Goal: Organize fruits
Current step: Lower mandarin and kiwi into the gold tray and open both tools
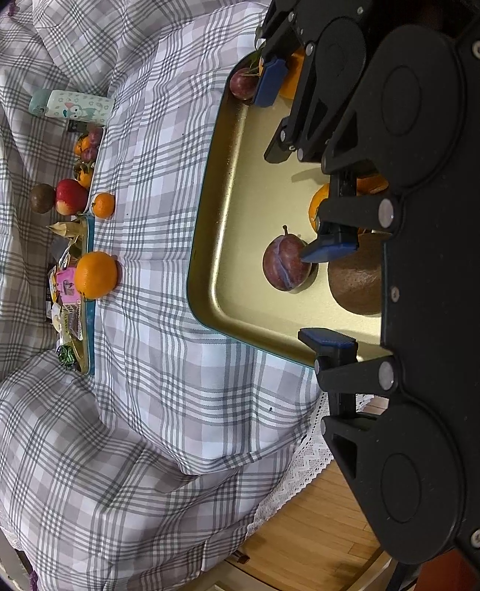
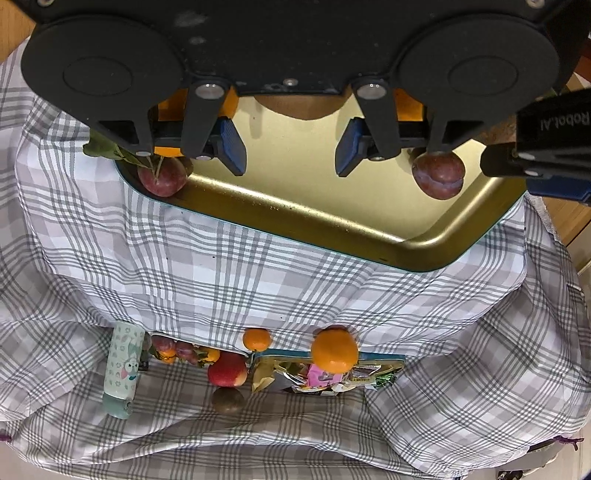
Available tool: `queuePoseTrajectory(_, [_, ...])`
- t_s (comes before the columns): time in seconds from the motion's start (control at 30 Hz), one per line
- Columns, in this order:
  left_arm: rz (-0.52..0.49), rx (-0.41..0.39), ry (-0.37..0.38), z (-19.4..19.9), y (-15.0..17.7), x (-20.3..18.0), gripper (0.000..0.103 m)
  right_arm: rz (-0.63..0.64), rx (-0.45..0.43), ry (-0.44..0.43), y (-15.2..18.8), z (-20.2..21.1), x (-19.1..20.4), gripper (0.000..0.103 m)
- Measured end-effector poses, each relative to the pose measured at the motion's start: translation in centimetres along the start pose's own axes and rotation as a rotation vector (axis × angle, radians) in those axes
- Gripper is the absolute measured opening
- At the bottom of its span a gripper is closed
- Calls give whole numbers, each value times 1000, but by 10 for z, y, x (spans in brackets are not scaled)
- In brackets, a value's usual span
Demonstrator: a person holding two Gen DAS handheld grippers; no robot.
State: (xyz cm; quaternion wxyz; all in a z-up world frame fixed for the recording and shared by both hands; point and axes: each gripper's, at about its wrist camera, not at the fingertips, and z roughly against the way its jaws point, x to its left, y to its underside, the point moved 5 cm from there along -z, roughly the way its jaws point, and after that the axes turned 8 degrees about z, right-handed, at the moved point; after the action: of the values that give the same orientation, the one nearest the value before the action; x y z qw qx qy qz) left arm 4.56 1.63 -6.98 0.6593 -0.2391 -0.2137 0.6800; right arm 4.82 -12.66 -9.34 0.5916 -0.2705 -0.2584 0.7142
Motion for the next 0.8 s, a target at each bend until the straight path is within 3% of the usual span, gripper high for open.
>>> queuePoseTrajectory(0.8, [-6,17,-28,-2,-1,1,48,-151,31,-39,5,46,-16,56])
